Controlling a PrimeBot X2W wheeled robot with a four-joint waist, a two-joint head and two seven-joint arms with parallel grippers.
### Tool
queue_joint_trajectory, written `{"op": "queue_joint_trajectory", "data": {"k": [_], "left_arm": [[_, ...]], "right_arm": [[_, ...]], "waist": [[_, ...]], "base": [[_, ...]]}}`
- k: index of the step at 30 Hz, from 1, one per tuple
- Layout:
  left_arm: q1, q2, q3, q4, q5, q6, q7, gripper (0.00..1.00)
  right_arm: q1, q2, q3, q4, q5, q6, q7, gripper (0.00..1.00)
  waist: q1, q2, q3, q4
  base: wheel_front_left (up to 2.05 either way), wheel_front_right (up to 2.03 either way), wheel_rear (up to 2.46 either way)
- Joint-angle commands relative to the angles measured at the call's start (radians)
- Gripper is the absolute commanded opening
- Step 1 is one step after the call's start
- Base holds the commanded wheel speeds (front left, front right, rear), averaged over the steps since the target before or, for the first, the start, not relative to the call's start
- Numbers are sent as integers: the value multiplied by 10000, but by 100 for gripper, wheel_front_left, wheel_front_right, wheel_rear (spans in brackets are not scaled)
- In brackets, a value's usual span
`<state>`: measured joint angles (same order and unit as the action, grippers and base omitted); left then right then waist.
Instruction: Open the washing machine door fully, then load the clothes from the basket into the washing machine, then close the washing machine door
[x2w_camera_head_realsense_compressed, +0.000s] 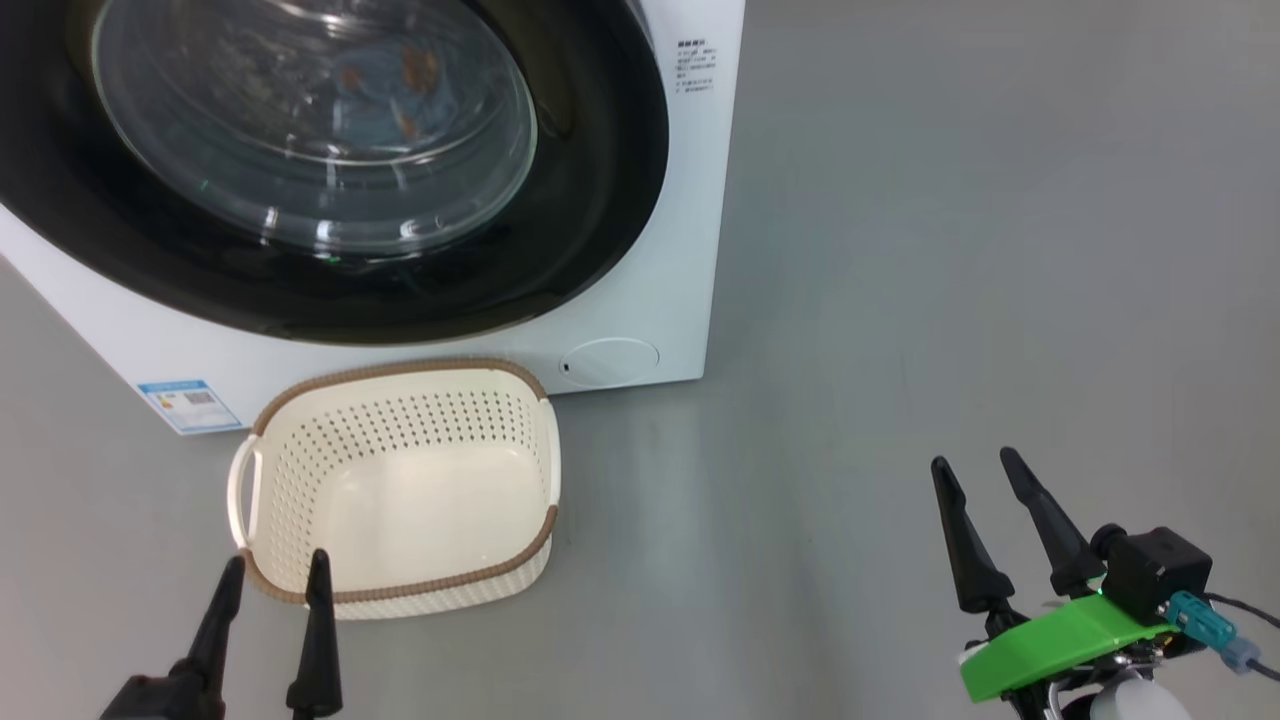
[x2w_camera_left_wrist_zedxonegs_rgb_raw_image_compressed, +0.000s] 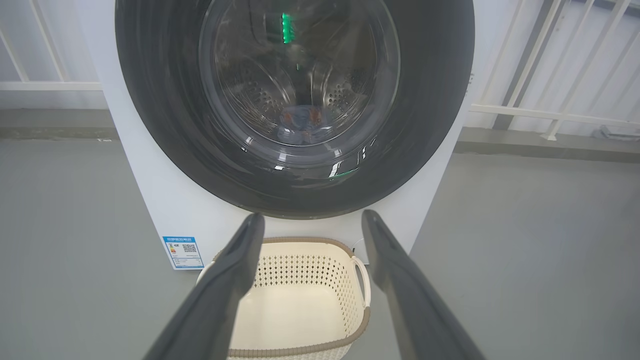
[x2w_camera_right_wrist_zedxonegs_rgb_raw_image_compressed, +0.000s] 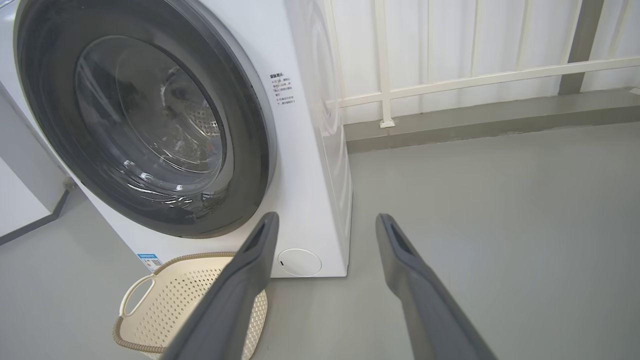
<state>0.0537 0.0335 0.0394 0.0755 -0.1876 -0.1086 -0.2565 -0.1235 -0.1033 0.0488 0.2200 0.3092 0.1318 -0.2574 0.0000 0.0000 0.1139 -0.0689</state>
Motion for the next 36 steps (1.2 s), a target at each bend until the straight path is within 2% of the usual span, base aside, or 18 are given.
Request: {"op": "queue_joint_trajectory", "data": {"k": [1, 16, 36], "left_arm": [[-8, 168, 332, -296, 7, 68, -53, 100], [506, 168, 271, -253, 7, 279, -53, 100], [428, 168, 338, -138, 239, 273, -53, 100]], "right_arm": [[134, -65, 188, -286, -125, -11, -44, 100], [531, 125, 106, -321, -329, -11, -44, 100], [587, 132, 36, -311, -387, -11, -44, 100]], "waist": [[0, 0, -230, -61], [0, 0, -925, 97], [0, 0, -911, 156]], "base": [[0, 0, 0], [0, 0, 0], [0, 0, 0]]}}
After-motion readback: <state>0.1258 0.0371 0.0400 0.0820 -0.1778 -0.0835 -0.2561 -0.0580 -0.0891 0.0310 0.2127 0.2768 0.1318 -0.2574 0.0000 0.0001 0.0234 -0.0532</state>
